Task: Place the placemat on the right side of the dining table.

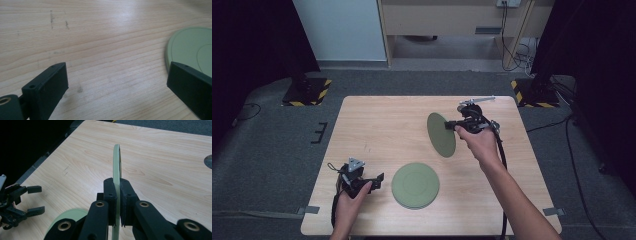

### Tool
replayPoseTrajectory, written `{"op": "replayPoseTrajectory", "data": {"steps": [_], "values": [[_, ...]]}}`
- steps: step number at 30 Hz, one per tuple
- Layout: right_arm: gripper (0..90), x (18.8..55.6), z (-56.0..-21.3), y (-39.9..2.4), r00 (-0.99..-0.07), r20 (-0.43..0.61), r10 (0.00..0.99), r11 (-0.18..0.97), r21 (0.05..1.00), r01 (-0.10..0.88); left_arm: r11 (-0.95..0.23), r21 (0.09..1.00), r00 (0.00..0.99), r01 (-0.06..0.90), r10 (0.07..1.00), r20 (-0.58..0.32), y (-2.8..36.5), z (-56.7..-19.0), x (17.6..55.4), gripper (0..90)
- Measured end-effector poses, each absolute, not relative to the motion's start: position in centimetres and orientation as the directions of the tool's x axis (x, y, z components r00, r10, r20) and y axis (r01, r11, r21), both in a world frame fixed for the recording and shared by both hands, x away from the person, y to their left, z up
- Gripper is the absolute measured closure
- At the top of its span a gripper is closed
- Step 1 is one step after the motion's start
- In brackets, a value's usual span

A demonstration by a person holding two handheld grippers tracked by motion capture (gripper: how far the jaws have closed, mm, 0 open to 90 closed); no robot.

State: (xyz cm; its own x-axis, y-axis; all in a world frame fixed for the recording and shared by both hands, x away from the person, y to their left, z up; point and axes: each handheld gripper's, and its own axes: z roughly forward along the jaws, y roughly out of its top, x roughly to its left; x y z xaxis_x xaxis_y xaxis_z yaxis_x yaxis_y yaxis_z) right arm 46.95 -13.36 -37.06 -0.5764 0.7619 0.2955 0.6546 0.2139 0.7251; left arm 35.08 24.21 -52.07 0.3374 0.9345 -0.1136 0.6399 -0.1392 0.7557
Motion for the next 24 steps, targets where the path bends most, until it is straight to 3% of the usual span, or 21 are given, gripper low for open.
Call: {"op": "replayPoseTrajectory", "data": {"steps": [24], "values": [[85.8, 49.2, -35.7, -14.1, -0.509, 0.256, 0.822, 0.171, 0.740, 0.650, -0.128, 0.731, 0.294, 0.670, 0.950, -0.103, 25.9, -52.6, 35.5, 3.1]]}}
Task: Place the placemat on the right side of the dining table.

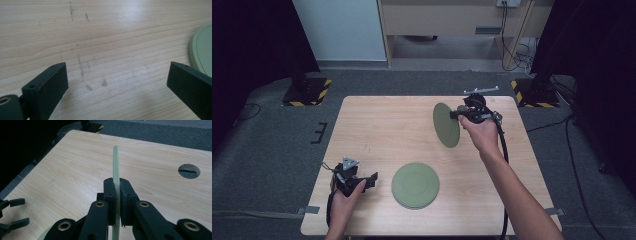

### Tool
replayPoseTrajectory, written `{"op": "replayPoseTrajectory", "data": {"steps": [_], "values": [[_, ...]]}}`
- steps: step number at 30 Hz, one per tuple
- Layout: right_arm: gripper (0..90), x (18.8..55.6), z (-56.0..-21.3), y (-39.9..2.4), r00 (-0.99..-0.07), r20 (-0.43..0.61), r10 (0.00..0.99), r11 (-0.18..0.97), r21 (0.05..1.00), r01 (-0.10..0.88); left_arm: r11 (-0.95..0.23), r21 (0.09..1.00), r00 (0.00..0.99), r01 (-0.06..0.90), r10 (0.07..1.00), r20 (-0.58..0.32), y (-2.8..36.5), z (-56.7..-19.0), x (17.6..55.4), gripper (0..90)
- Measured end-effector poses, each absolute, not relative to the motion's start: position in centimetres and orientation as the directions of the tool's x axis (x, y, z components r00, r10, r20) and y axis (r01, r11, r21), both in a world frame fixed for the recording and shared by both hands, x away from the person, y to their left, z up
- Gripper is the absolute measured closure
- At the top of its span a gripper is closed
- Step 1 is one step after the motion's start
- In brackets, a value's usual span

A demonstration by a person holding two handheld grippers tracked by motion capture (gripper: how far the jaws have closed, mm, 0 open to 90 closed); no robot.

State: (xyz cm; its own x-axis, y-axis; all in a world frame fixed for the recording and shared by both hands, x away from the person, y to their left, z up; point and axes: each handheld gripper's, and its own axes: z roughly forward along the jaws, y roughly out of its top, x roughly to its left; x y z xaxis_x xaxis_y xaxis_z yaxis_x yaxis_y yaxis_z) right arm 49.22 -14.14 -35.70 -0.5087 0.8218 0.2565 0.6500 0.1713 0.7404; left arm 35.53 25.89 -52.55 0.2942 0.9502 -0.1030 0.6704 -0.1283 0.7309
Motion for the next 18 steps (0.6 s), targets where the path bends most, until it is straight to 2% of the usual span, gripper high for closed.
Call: {"op": "replayPoseTrajectory", "data": {"steps": [18], "values": [[85.8, 51.5, -36.6, -16.5, -0.409, 0.252, 0.877, 0.094, 0.743, 0.662, -0.132, 0.716, 0.263, 0.686, 0.962, -0.075, 26.6, -53.0, 35.8, 3.1]]}}
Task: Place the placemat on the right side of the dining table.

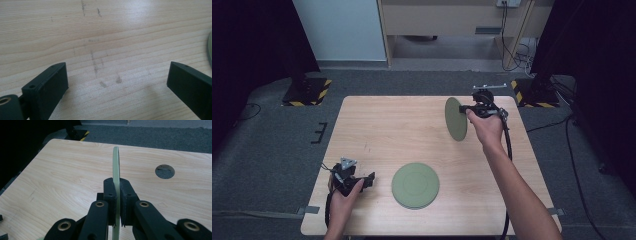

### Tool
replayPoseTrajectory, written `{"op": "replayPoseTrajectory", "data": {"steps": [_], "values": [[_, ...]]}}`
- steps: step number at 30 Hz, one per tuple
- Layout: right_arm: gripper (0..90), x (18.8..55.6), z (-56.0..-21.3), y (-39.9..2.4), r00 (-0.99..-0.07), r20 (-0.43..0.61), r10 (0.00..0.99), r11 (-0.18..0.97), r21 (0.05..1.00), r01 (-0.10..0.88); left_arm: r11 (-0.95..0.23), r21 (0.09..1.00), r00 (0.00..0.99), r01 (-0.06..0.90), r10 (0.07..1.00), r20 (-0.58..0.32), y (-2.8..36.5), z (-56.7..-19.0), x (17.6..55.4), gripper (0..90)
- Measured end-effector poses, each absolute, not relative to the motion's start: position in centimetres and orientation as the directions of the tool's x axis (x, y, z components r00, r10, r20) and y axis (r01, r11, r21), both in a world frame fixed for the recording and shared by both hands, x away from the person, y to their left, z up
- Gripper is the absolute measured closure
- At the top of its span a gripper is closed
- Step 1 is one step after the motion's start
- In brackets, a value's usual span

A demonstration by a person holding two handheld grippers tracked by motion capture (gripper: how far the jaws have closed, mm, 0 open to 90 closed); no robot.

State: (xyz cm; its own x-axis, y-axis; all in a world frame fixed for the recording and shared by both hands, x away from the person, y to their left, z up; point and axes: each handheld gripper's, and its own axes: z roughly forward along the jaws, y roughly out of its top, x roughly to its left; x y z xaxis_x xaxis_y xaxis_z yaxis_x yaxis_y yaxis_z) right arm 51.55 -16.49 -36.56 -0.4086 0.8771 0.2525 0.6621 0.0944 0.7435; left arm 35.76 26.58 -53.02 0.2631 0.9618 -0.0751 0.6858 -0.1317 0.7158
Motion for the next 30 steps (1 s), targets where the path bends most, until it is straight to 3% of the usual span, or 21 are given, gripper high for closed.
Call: {"op": "replayPoseTrajectory", "data": {"steps": [30], "values": [[85.8, 51.9, -40.7, -23.4, -0.334, 0.327, 0.884, 0.004, 0.710, 0.704, -0.141, 0.709, 0.246, 0.691, 0.968, -0.047, 26.6, -53.4, 36.0, 3.0]]}}
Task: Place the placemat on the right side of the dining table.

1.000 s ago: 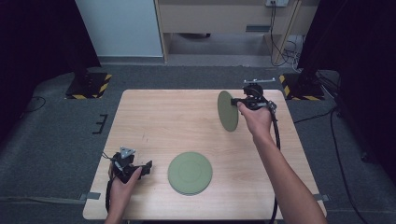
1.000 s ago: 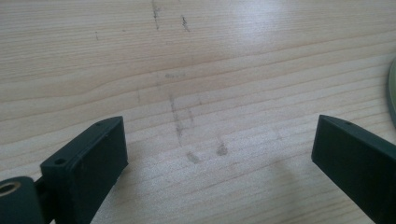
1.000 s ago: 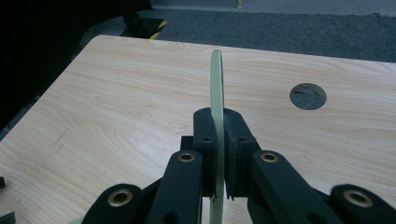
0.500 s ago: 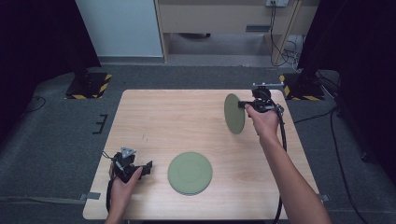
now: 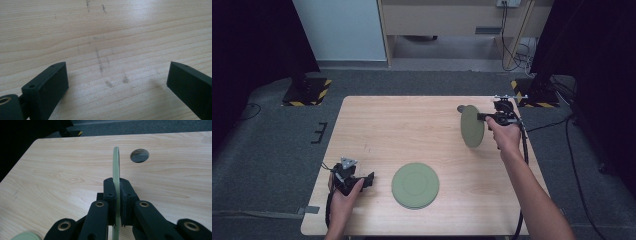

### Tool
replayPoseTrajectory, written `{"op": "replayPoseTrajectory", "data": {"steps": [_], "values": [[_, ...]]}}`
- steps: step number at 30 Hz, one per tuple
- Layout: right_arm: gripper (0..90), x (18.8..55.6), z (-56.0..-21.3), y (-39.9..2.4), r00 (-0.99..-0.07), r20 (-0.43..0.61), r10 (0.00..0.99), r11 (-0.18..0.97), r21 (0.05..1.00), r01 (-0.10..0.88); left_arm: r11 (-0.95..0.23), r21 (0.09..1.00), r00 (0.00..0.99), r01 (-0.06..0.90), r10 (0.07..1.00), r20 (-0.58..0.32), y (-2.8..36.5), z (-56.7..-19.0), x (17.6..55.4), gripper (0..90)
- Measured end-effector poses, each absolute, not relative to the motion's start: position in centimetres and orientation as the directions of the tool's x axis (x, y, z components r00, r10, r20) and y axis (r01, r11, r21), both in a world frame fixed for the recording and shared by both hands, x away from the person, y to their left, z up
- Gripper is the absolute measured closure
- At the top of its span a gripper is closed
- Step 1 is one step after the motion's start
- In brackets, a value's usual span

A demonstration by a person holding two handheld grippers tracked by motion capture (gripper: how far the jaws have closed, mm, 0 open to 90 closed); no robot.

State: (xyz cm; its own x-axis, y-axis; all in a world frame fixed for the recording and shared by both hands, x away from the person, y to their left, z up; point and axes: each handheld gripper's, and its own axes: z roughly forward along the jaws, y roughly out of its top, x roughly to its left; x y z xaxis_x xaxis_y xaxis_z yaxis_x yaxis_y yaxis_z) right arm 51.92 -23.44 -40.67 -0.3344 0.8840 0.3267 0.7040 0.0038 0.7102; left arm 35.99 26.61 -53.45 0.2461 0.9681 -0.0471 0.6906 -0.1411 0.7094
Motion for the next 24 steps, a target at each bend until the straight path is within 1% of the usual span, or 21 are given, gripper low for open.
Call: {"op": "replayPoseTrajectory", "data": {"steps": [14, 24], "values": [[85.8, 52.4, -41.9, -26.9, -0.300, 0.327, 0.896, -0.017, 0.702, 0.712, -0.163, 0.707, 0.245, 0.688, 0.969, -0.015, 26.3, -53.6, 36.0, 2.4], [85.7, 52.6, -43.3, -28.7, -0.269, 0.316, 0.910, -0.024, 0.686, 0.727, -0.164, 0.706, 0.245, 0.688, 0.970, -0.013, 26.2, -53.6, 36.0, 2.0]]}}
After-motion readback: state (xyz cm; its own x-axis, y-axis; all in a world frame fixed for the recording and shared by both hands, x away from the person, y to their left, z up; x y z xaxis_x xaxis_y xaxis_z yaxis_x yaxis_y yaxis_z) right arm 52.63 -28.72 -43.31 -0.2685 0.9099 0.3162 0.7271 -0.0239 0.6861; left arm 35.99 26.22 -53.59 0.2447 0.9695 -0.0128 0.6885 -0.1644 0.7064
